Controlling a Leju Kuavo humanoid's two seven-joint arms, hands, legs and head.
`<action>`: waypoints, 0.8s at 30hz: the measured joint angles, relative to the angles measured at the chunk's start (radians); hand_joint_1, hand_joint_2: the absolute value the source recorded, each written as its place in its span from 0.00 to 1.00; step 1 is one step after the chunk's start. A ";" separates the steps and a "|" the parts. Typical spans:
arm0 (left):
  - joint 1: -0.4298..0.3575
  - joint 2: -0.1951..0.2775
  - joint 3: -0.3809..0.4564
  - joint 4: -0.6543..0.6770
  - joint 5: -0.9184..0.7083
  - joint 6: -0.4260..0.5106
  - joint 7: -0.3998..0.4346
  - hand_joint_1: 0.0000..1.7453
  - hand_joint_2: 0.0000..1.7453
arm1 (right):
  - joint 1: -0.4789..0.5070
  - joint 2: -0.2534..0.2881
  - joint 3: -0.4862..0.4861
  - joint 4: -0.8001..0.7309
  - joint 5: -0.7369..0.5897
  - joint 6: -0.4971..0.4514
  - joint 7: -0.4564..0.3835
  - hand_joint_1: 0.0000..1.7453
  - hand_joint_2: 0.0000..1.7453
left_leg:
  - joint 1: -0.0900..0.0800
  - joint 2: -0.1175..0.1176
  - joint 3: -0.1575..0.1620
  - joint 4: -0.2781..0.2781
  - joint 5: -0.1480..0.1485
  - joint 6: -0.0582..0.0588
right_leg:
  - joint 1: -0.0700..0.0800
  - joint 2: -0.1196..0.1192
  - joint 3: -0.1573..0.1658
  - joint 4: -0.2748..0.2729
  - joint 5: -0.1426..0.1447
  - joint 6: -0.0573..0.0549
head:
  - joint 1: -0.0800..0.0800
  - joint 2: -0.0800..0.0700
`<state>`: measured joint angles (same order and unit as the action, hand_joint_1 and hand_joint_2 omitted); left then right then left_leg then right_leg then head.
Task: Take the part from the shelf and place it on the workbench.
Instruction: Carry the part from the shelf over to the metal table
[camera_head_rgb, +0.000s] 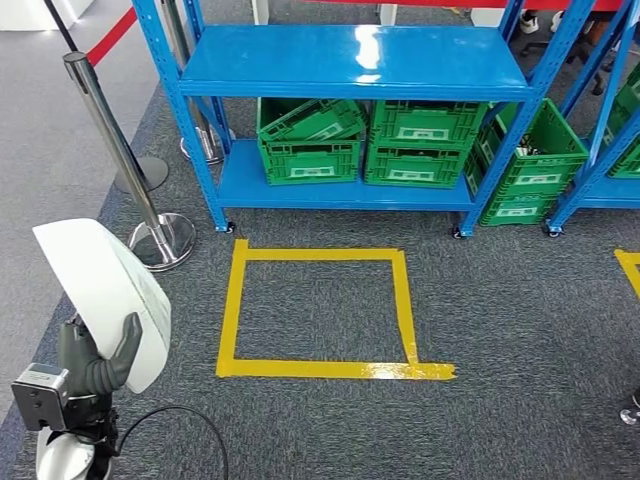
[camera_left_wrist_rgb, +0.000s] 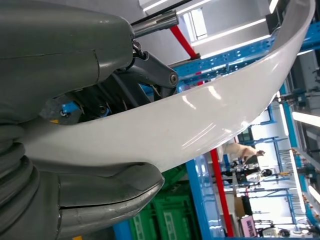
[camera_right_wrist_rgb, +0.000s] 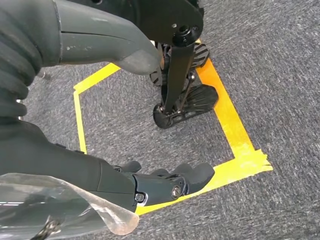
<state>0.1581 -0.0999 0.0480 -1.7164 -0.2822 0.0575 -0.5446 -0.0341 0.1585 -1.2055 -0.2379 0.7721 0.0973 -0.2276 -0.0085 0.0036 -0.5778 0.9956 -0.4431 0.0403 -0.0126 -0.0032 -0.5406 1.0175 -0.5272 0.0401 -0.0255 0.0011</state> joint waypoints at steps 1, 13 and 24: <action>0.000 0.000 0.000 -0.001 0.000 0.000 0.000 1.00 1.00 | 0.000 0.000 0.000 0.000 0.000 0.000 0.000 0.00 1.00 | 0.003 -0.002 0.001 -0.007 0.005 0.004 | 0.000 0.001 -0.019 0.040 -0.027 0.002 | 0.002 0.000; 0.006 0.000 0.000 -0.001 0.000 0.000 0.000 1.00 1.00 | 0.002 0.000 0.000 0.000 0.000 0.000 0.000 0.00 1.00 | 0.003 -0.085 -0.028 0.010 0.025 -0.030 | -0.006 0.051 0.031 -0.019 -0.004 -0.017 | 0.002 0.000; 0.009 0.000 0.000 -0.001 0.000 0.001 0.000 1.00 1.00 | 0.002 0.003 -0.001 0.000 0.000 0.000 0.000 0.00 1.00 | 0.006 0.028 -0.037 0.115 -0.036 -0.048 | -0.002 -0.074 0.037 -0.021 0.001 -0.037 | -0.007 0.000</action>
<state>0.1671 -0.0996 0.0477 -1.7172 -0.2823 0.0587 -0.5444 -0.0320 0.1613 -1.2066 -0.2377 0.7721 0.0972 -0.2275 -0.0025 0.0318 -0.6145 1.1109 -0.4788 -0.0082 -0.0150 -0.0777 -0.5033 0.9969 -0.5266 0.0027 -0.0327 0.0011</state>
